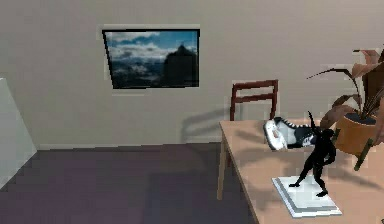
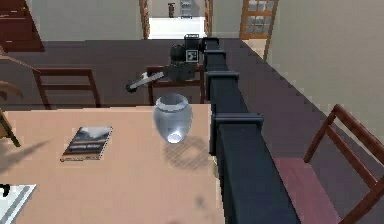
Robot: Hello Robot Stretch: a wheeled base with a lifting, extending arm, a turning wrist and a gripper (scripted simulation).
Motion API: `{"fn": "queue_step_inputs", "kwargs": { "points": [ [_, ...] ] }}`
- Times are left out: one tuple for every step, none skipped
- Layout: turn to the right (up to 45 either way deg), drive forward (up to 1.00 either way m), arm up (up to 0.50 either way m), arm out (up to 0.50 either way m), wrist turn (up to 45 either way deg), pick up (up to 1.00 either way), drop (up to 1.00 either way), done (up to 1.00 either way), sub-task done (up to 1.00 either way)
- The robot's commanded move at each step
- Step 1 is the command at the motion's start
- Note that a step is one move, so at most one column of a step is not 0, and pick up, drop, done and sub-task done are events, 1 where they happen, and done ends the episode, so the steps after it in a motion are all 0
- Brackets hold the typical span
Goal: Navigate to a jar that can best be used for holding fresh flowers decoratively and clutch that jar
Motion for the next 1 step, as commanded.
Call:
{"fn": "queue_step_inputs", "kwargs": {
  "points": [
    [0.0,0.0,0.0,0.0,21.0,0.0,0.0,0.0,0.0]
  ]
}}
